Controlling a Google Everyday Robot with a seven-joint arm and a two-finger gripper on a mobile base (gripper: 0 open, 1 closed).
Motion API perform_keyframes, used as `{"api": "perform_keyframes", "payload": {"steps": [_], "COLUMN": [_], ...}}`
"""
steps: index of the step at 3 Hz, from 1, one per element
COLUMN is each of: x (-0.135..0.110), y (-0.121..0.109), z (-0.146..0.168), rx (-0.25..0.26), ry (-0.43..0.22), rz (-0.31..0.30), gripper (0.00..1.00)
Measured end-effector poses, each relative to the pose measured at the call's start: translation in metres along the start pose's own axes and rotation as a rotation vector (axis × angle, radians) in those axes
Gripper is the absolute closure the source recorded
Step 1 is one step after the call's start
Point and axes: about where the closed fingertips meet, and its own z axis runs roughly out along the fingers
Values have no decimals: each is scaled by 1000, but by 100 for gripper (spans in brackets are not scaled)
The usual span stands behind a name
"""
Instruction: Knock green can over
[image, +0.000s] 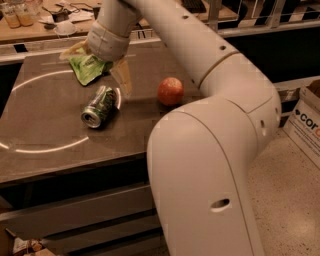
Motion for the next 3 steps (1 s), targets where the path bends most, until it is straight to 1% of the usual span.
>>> {"api": "perform_keyframes", "payload": {"steps": [1, 2, 3], "x": [4, -27, -52], "y": [10, 28, 36], "z": [-69, -126, -141], "rx": [223, 398, 469], "ry": [58, 120, 156], "rz": [125, 212, 222], "gripper": [0, 0, 0]}}
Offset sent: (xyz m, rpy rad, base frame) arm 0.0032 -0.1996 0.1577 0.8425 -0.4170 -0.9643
